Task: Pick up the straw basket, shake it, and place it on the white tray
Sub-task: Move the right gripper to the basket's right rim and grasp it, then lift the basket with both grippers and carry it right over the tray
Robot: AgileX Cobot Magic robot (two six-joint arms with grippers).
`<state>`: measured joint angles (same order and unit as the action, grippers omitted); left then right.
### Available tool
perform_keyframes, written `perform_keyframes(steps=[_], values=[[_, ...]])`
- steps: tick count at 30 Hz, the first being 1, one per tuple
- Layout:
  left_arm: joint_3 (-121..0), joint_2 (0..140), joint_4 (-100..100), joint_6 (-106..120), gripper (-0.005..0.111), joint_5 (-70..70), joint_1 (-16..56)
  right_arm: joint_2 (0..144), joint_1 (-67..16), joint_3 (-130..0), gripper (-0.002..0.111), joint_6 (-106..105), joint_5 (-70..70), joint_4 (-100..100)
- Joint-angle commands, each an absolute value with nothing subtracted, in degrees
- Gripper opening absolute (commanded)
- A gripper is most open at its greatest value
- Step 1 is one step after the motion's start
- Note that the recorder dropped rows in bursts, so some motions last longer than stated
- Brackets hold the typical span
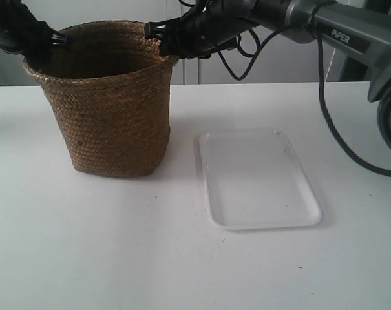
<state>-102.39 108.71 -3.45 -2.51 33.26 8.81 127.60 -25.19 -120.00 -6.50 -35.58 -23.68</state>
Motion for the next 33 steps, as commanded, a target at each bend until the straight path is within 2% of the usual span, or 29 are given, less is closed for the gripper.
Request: perform_keyframes(steps=[1,2,17,26,33], values=[[-101.95,109.41,0.00,-0.60,0.000,37.66,9.53,130.44,-25.72,-119.40,0.008,-9.84,-37.98,-22.17],[-101.95,109.41,0.30,0.00,0.000,37.56,9.53,130.44,-25.94,-119.40,0.000,-10.86,-37.97,-22.31],[-101.38,105.90,2.94,4.01,0.000,35.22,10.98,119.24,-27.39,-116.73,0.000,-16.00,-36.96,-21.95],[-92.01,97.33,8.86,9.06,0.000,23.19,13.38,108.54,-30.64,-102.88,0.000,-20.68,-27.16,-20.39],[-79.89,91.90,8.84,8.95,0.000,16.15,13.27,103.38,-30.76,-88.41,0.000,-20.57,-19.47,-20.27]])
